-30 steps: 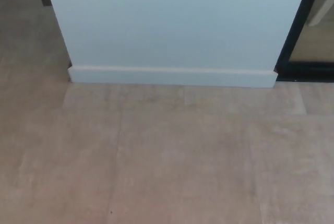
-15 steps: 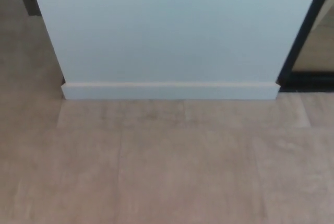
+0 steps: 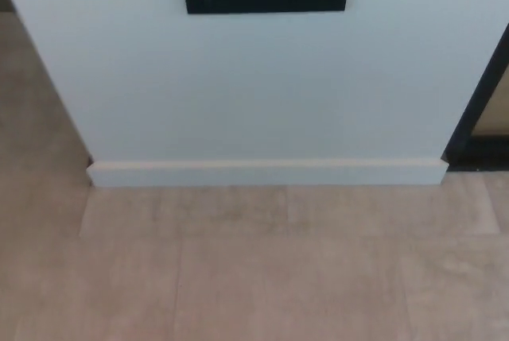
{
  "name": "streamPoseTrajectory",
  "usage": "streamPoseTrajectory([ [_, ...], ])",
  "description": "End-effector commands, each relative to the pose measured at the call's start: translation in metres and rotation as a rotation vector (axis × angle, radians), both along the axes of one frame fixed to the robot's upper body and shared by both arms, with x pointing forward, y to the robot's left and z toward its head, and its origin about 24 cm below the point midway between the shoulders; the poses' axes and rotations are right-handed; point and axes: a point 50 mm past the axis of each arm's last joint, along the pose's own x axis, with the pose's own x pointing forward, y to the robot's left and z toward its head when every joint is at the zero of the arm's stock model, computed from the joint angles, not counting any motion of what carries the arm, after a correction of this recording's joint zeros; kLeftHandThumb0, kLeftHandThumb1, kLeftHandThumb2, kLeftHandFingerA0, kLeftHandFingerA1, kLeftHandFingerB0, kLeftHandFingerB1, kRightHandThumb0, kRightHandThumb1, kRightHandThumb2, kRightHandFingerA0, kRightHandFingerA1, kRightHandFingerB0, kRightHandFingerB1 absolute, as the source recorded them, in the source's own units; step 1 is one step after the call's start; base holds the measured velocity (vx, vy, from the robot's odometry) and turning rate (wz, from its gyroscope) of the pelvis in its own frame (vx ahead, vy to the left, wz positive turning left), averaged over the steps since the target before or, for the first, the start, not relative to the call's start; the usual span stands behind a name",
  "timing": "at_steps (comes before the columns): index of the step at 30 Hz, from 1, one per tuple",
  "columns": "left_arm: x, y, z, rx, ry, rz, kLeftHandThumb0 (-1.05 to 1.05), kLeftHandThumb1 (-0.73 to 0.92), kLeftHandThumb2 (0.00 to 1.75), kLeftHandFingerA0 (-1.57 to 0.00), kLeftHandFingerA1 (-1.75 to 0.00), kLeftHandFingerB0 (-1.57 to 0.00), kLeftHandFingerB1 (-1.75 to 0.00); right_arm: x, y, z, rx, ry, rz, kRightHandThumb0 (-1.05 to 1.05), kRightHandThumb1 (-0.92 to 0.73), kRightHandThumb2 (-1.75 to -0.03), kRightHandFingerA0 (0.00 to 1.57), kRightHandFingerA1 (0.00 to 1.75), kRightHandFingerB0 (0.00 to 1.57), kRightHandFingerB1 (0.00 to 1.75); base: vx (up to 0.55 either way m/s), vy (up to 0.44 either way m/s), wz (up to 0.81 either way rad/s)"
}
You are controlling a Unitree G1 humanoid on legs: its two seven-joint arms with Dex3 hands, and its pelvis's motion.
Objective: The robot walks towards the fire extinguisher and use its right hand to push the door to the left and open it
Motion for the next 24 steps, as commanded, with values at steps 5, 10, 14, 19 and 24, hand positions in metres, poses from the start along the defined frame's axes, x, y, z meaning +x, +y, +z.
streamPoseTrajectory([
  [5,0.0056,0.0043,0.0028,0.012,-0.016,-0.004,-0.71,0.43,0.87,-0.77,-0.94,-0.48,-0.8,-0.0035,0.0014,-0.0026,0.014,0.013,-0.012,-0.8,-0.49,-0.87,0.21,0.5,0.14,0.42,0.48,0.213,-0.05],
  [10,0.0063,0.0035,0.0021,0.011,-0.012,0.002,-0.67,0.55,0.57,-0.55,-1.09,-0.34,-0.86,-0.001,0.0008,-0.0007,0.008,0.012,0.018,-0.8,-0.49,-0.89,0.24,0.51,0.12,0.42,0.44,0.163,0.05],
  [14,0.0042,0.005,0.0031,0.013,-0.017,0.003,-0.76,0.44,0.86,-0.73,-0.97,-0.39,-0.77,-0.0027,0.0009,-0.0026,0.008,0.023,0.003,-0.81,-0.5,-0.88,0.24,0.5,0.11,0.41,0.34,0.032,0.13],
  [19,0.0037,0.0067,0.0041,0.007,-0.024,0.016,-0.76,0.43,0.86,-0.69,-0.99,-0.36,-0.77,-0.0025,0.0002,-0.003,0.014,0.03,-0.008,-0.82,-0.48,-0.88,0.23,0.49,0.12,0.41,0.43,-0.178,0.09],
  [24,0.0024,0.0069,0.0038,0.002,-0.023,0.035,-0.68,0.52,0.56,-0.56,-1.08,-0.34,-0.84,-0.0001,-0.0002,-0.002,-0.003,0.036,0.031,-0.82,-0.62,-0.6,0.33,0.42,0.19,0.31,0.4,-0.226,0.01],
])
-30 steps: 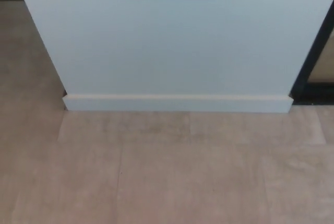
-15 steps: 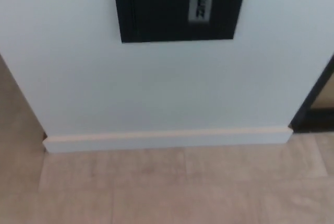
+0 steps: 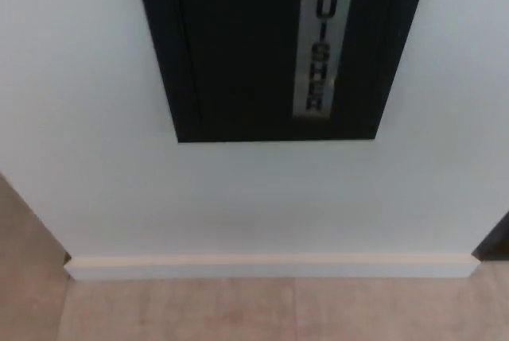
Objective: The robot walks towards the fire extinguisher and use its right hand to push the door to the left and open it
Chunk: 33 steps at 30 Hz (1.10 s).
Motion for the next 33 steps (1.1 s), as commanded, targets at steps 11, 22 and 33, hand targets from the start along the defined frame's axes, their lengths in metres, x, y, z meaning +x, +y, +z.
streamPoseTrajectory([
  [11,-0.002,0.006,0.003,-0.003,-0.009,0.026,-0.74,0.52,0.56,-0.51,-1.12,-0.29,-0.87,0.003,-0.004,0.006,-0.018,0.01,0.041,-0.81,-0.5,-0.89,0.24,0.5,0.1,0.42,0.21,0.106,-0.16],
  [22,-0.002,0.008,0.004,0.0,-0.001,0.029,-0.74,0.53,0.56,-0.5,-1.08,-0.3,-0.84,0.002,-0.003,0.006,-0.009,0.008,0.045,-0.8,-0.49,-0.88,0.24,0.5,0.13,0.41,0.16,0.044,0.03],
  [33,0.003,0.007,0.004,-0.01,-0.02,0.027,-0.72,0.54,0.54,-0.39,-1.07,-0.29,-0.86,0.013,-0.005,0.008,-0.004,-0.018,0.04,-0.81,-0.49,-0.88,0.24,0.5,0.14,0.4,0.06,-0.142,-0.03],
])
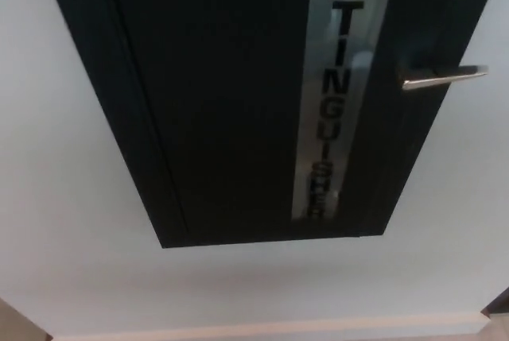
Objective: The robot walks towards the fire extinguisher and use its right hand to push the door to the left and open it
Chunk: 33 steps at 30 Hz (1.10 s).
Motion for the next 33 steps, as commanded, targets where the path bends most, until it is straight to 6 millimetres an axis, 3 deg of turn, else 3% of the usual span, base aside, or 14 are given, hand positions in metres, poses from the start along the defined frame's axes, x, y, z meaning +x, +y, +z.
streamPoseTrajectory([
  [1,0.004,0.005,0.003,0.003,-0.014,0.021,-0.72,0.54,0.54,-0.39,-1.07,-0.29,-0.86,0.002,-0.003,0.003,0.004,-0.009,-0.007,-0.81,-0.49,-0.88,0.24,0.5,0.14,0.4,0.06,0.015,-0.12],
  [16,0.011,0.007,0.005,0.007,-0.036,0.025,-0.71,0.54,0.54,-0.44,-1.08,-0.29,-0.86,0.014,-0.006,0.008,0.006,-0.047,0.005,-0.81,-0.49,-0.88,0.27,0.5,0.17,0.41,0.07,0.1,0.04],
  [17,0.011,0.007,0.005,0.009,-0.034,0.023,-0.69,0.54,0.57,-0.43,-1.11,-0.27,-0.88,0.016,-0.007,0.009,0.006,-0.051,0.009,-0.81,-0.61,-0.6,0.34,0.42,0.24,0.3,0.08,0.006,0.07],
  [18,0.011,0.007,0.005,0.011,-0.032,0.021,-0.69,0.54,0.57,-0.43,-1.11,-0.27,-0.88,0.018,-0.008,0.011,0.004,-0.053,0.014,-0.81,-0.61,-0.6,0.34,0.42,0.24,0.3,0.07,0.005,0.06],
  [19,0.011,0.007,0.005,0.011,-0.032,0.024,-0.7,0.53,0.57,-0.44,-1.1,-0.27,-0.87,0.023,-0.01,0.013,-0.002,-0.059,0.021,-0.84,-0.53,-0.88,0.28,0.51,0.19,0.42,0.0,0.0,0.0],
  [23,0.008,0.008,0.005,0.013,-0.023,0.023,-0.71,0.54,0.55,-0.44,-1.05,-0.29,-0.84,0.031,-0.015,0.017,-0.02,-0.062,0.011,-0.79,-0.5,-0.88,0.28,0.5,0.16,0.41,0.0,0.0,0.0],
  [24,0.008,0.008,0.005,0.009,-0.025,0.027,-0.71,0.54,0.54,-0.43,-1.07,-0.3,-0.87,0.03,-0.015,0.017,-0.015,-0.058,0.007,-0.78,-0.62,-0.6,0.33,0.4,0.25,0.3,0.0,0.0,0.0],
  [25,0.008,0.008,0.005,0.003,-0.027,0.032,-0.71,0.54,0.54,-0.43,-1.07,-0.3,-0.87,0.029,-0.015,0.016,-0.009,-0.055,0.002,-0.78,-0.62,-0.6,0.33,0.4,0.25,0.3,0.0,0.0,0.0],
  [26,0.008,0.008,0.005,-0.002,-0.029,0.037,-0.7,0.55,0.54,-0.39,-1.05,-0.28,-0.84,0.028,-0.014,0.016,-0.023,-0.046,0.027,-0.78,-0.51,-0.89,0.29,0.5,0.17,0.41,0.0,0.0,0.0],
  [31,0.007,0.009,0.006,0.005,-0.037,0.032,-0.72,0.54,0.54,-0.42,-1.11,-0.29,-0.88,0.033,-0.015,0.02,-0.002,-0.071,0.023,-0.79,-0.49,-0.88,0.29,0.51,0.17,0.41,0.0,0.0,0.0],
  [32,0.008,0.009,0.006,0.009,-0.039,0.033,-0.72,0.52,0.56,-0.33,-1.17,-0.28,-0.92,0.038,-0.015,0.023,-0.002,-0.086,0.033,-0.75,-0.62,-0.59,0.37,0.43,0.27,0.3,0.0,0.0,0.0],
  [33,0.008,0.01,0.006,0.012,-0.039,0.035,-0.72,0.52,0.56,-0.33,-1.17,-0.28,-0.92,0.041,-0.016,0.025,-0.004,-0.095,0.041,-0.75,-0.62,-0.59,0.37,0.43,0.27,0.3,0.0,0.0,0.0],
])
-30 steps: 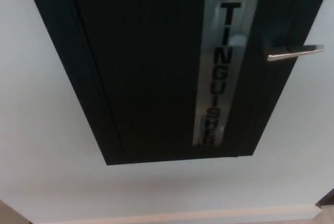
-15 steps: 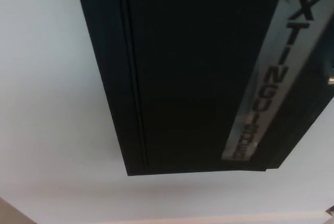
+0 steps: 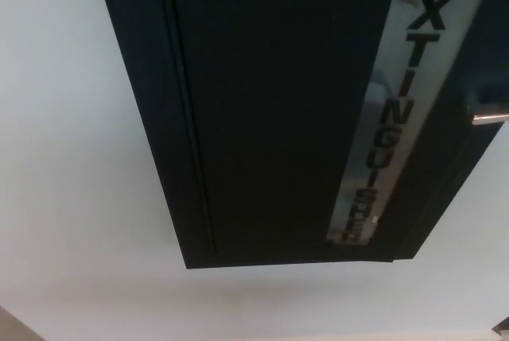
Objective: The robot walks towards the fire extinguisher and use its right hand to push the door to the left and open it
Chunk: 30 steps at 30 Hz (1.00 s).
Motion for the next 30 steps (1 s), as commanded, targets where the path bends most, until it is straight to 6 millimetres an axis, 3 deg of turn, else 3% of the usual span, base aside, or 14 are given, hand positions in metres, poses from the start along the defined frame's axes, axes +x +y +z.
streamPoseTrajectory([
  [1,-0.001,0.008,0.004,0.016,-0.004,0.024,-0.73,0.53,0.54,-0.34,-1.11,-0.28,-0.9,0.019,-0.008,0.019,-0.005,-0.052,0.048,-0.7,-0.62,-0.6,0.39,0.44,0.26,0.29,0.0,0.0,0.0],
  [3,-0.002,0.008,0.004,0.015,-0.005,0.031,-0.73,0.53,0.54,-0.34,-1.11,-0.28,-0.9,0.03,-0.009,0.029,-0.014,-0.081,0.104,-0.7,-0.62,-0.6,0.39,0.44,0.26,0.29,0.0,0.0,0.0],
  [5,-0.003,0.008,0.004,0.013,-0.006,0.029,-0.74,0.53,0.54,-0.36,-1.11,-0.27,-0.89,0.062,-0.009,0.053,-0.01,-0.156,0.177,-0.72,-0.61,-0.59,0.46,0.46,0.28,0.3,0.0,0.0,0.0],
  [6,-0.003,0.008,0.004,0.011,-0.002,0.03,-0.72,0.53,0.55,-0.35,-1.11,-0.26,-0.89,0.081,-0.007,0.07,-0.025,-0.205,0.223,-0.79,-0.52,-0.86,0.46,0.54,0.22,0.41,0.0,0.0,0.0],
  [10,-0.004,0.008,0.004,0.012,0.001,0.033,-0.72,0.53,0.55,-0.35,-1.11,-0.26,-0.89,0.089,-0.004,0.076,-0.027,-0.215,0.239,-0.79,-0.52,-0.86,0.46,0.54,0.22,0.41,0.0,0.0,0.0],
  [11,-0.004,0.009,0.004,0.014,0.001,0.037,-0.7,0.54,0.54,-0.39,-1.08,-0.28,-0.85,0.108,-0.001,0.101,-0.05,-0.265,0.322,-0.65,-0.57,-0.59,0.56,0.4,0.29,0.31,0.0,0.0,0.0],
  [12,-0.005,0.01,0.004,0.016,0.001,0.041,-0.7,0.54,0.54,-0.39,-1.08,-0.28,-0.85,0.121,0.003,0.12,-0.068,-0.298,0.386,-0.65,-0.57,-0.59,0.56,0.4,0.29,0.31,0.0,0.0,0.0],
  [13,-0.006,0.01,0.004,0.02,0.006,0.046,-0.71,0.53,0.54,-0.39,-1.08,-0.28,-0.85,0.142,0.012,0.152,-0.088,-0.34,0.481,-0.79,-0.51,-0.83,0.52,0.52,0.29,0.43,0.0,0.0,0.0],
  [18,-0.009,0.008,0.003,0.016,0.014,0.058,-0.72,0.52,0.56,-0.33,-1.12,-0.29,-0.87,0.171,0.037,0.201,-0.067,-0.402,0.589,-0.69,-0.46,-0.85,0.55,0.6,0.34,0.46,0.0,0.0,0.0],
  [19,-0.009,0.007,0.002,0.015,0.011,0.065,-0.78,0.43,0.85,-0.4,-0.89,-0.35,-0.78,0.174,0.043,0.209,-0.071,-0.412,0.615,-0.69,-0.46,-0.86,0.55,0.59,0.33,0.46,0.0,0.0,0.0],
  [25,-0.008,0.008,0.003,0.005,-0.002,0.079,-0.78,0.43,0.86,-0.39,-0.9,-0.36,-0.79,0.176,0.068,0.227,-0.076,-0.432,0.699,-0.74,-0.51,-0.84,0.57,0.56,0.33,0.44,0.0,0.0,0.0],
  [26,-0.004,0.006,0.002,0.003,-0.018,0.075,-0.78,0.43,0.86,-0.41,-0.9,-0.37,-0.79,0.178,0.086,0.232,-0.072,-0.442,0.776,-0.64,-0.61,-0.59,0.56,0.47,0.33,0.31,0.0,0.0,0.0],
  [28,-0.001,0.006,0.003,-0.005,-0.048,0.088,-0.74,0.42,0.86,-0.41,-0.88,-0.4,-0.78,0.181,0.108,0.239,-0.051,-0.458,0.839,-0.6,-0.6,-0.59,0.55,0.46,0.33,0.31,0.0,0.0,0.0],
  [30,0.0,0.006,0.003,-0.006,-0.051,0.09,-0.74,0.42,0.86,-0.41,-0.88,-0.4,-0.78,0.181,0.111,0.24,-0.048,-0.456,0.839,-0.6,-0.6,-0.59,0.55,0.46,0.33,0.31,0.0,0.0,0.0],
])
